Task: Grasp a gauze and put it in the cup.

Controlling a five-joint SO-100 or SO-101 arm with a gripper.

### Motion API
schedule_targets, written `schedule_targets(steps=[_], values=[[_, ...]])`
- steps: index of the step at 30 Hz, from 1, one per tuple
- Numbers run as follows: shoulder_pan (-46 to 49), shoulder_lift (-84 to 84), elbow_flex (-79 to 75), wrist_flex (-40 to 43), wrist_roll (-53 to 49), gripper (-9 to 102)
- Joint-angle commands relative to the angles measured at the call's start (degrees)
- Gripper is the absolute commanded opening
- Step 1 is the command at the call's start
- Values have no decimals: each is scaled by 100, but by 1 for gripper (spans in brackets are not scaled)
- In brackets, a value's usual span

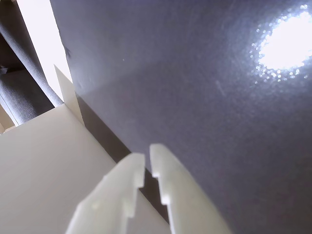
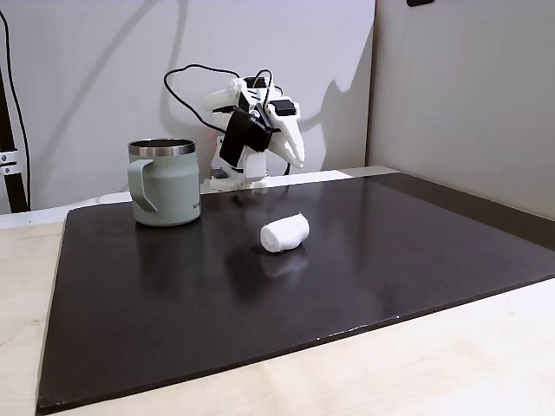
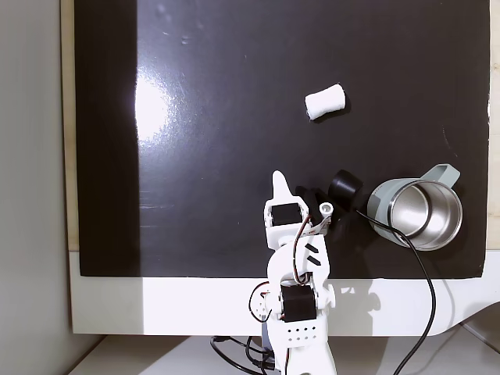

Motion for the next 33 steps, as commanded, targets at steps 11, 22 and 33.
schedule_targets(steps=[11, 22, 33], values=[[-158, 44, -35, -158, -70, 0], [-466, 44, -220, -123, -519, 0], [-264, -2619, -4412, 1679, -448, 1]])
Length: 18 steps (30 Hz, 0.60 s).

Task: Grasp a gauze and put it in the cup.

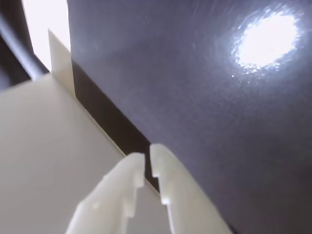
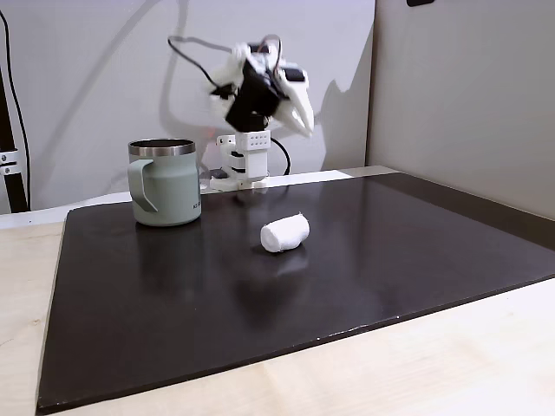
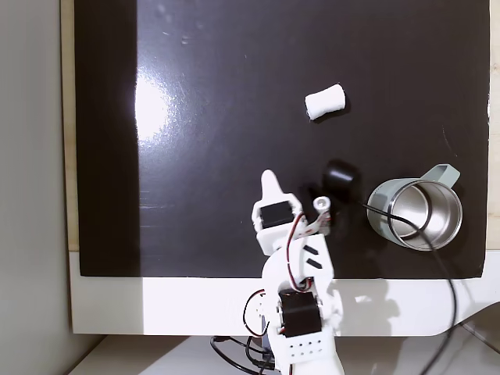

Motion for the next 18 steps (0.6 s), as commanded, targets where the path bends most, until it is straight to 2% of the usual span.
schedule_targets(steps=[1, 8, 12, 18], values=[[167, -773, -1854, 633, 26, 2], [1011, -2619, -3779, 1670, 18, 10], [1327, -3735, -4474, 2232, -281, 20], [1723, -5124, -5115, 2294, -404, 25]])
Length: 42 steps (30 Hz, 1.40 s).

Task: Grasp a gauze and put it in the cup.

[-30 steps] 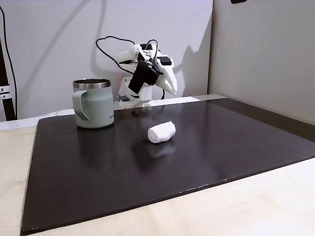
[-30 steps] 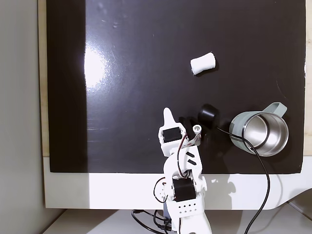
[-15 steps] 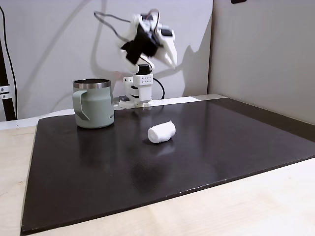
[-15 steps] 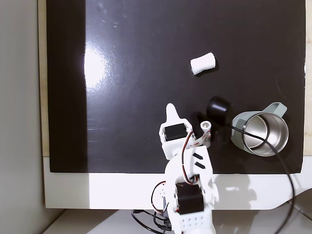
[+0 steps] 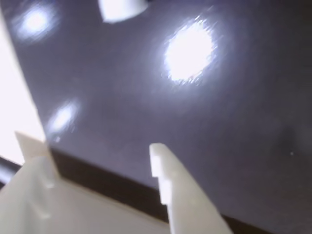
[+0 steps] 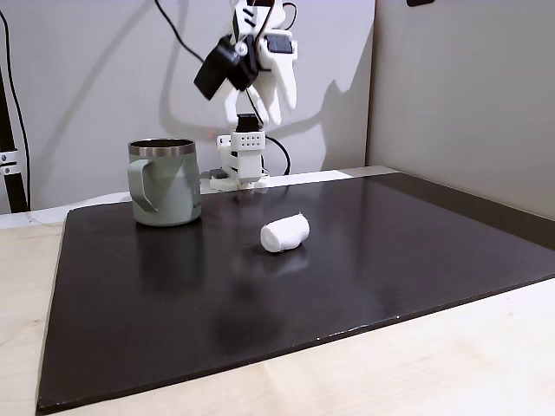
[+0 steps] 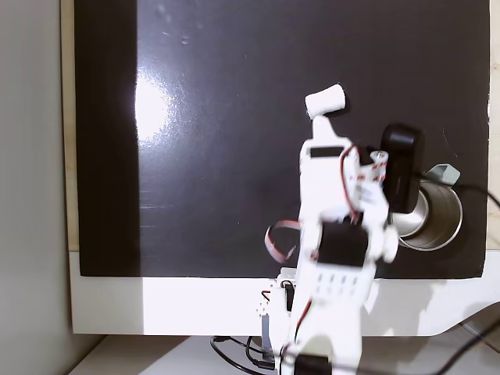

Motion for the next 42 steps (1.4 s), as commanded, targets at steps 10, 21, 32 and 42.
schedule_targets(steps=[10, 21, 32, 42], values=[[158, -2382, -1521, -149, -308, 31], [211, -4069, -1811, -756, -387, 32], [220, -5344, -2382, -914, -396, 33], [185, -5476, -2452, -905, -343, 27]])
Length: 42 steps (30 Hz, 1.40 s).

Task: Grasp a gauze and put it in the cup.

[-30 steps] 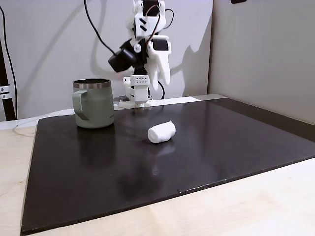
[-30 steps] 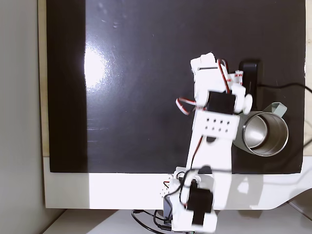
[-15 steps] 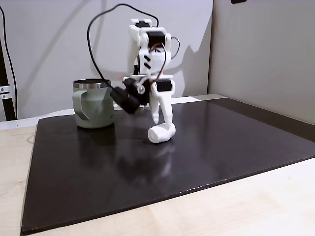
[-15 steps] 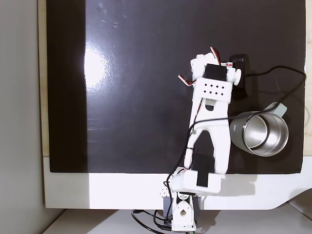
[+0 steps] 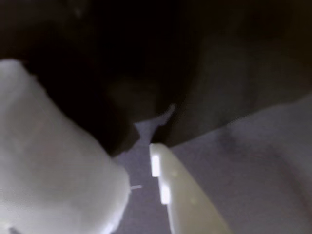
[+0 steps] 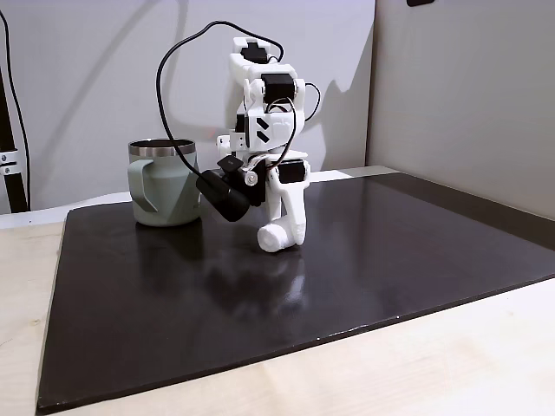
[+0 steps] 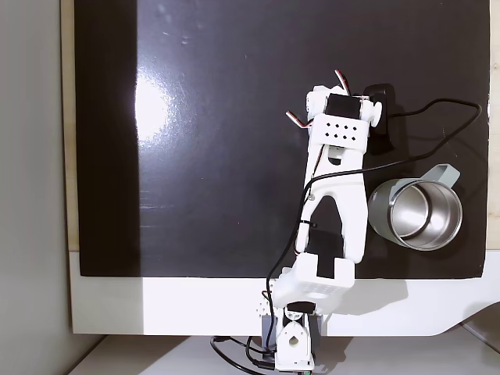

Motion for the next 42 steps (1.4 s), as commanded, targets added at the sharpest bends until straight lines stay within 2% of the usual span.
schedule_targets(steps=[1, 4, 5, 14, 27, 35, 42], values=[[-9, 35, -246, -35, 88, 22], [79, 35, -255, -35, 255, 2], [105, 35, -264, -18, 299, 0], [62, 976, -281, 545, 352, 0], [237, 2593, -2461, 3261, 747, 0], [914, 3753, -2241, 3287, 800, 0], [2312, 3744, -2303, 3261, 1020, 0]])
